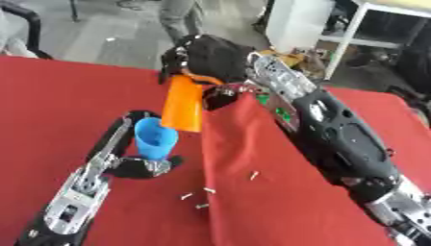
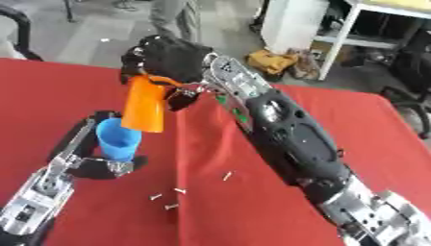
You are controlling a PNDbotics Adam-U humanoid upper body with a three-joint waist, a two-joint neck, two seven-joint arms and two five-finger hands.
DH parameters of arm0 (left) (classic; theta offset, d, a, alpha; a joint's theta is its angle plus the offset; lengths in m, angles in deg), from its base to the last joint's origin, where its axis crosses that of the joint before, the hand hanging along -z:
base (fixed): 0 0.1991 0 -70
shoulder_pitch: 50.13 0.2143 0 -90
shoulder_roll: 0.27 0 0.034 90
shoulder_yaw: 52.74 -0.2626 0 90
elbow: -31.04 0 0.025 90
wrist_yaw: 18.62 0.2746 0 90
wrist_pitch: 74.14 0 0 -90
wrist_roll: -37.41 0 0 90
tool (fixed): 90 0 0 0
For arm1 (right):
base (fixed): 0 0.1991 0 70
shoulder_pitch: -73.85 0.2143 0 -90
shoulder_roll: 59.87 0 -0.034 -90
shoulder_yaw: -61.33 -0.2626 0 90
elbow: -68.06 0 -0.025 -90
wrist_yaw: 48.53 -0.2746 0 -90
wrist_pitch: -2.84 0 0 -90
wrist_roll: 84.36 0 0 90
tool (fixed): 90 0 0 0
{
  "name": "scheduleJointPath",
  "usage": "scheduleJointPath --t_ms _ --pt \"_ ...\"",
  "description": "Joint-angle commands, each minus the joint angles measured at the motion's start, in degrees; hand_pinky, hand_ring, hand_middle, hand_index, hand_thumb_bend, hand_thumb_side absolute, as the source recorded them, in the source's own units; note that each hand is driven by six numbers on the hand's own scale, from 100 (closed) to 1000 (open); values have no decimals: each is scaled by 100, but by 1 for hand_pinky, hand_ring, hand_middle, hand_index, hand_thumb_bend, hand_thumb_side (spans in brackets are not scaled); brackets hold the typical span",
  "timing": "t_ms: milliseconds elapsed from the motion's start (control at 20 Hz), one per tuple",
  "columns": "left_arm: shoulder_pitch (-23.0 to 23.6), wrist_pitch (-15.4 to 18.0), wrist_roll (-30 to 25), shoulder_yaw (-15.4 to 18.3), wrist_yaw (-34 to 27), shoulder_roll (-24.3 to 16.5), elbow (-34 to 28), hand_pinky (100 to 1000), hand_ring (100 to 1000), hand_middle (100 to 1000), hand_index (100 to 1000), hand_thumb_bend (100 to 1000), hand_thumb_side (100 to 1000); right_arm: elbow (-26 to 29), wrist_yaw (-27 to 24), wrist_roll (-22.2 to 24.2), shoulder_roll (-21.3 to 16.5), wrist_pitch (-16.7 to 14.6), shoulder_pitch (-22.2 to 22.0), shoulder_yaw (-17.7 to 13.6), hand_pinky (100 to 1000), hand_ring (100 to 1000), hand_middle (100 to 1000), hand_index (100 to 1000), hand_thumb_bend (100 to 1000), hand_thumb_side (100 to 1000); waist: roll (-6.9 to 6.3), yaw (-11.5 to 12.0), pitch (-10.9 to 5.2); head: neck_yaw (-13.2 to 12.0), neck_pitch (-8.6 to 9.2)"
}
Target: Pour the contents of one cup into another cup.
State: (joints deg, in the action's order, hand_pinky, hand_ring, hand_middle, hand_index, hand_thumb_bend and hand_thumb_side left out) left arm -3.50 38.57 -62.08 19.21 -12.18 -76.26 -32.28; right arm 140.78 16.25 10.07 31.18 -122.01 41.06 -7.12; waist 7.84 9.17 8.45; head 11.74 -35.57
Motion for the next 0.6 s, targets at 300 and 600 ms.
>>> scheduleJointPath --t_ms 300,600 --pt "-61 7 28 83 169 -3 71 352 428 465 618 615 100 -603 -525 160 -201 353 7 -351 665 513 527 695 325 100 -72 12 -94 8 94" --pt "84 39 134 171 329 -119 229 351 429 466 617 618 100 -1113 -793 220 -383 652 -55 -645 662 511 521 692 327 100 -81 18 -81 -3 104"
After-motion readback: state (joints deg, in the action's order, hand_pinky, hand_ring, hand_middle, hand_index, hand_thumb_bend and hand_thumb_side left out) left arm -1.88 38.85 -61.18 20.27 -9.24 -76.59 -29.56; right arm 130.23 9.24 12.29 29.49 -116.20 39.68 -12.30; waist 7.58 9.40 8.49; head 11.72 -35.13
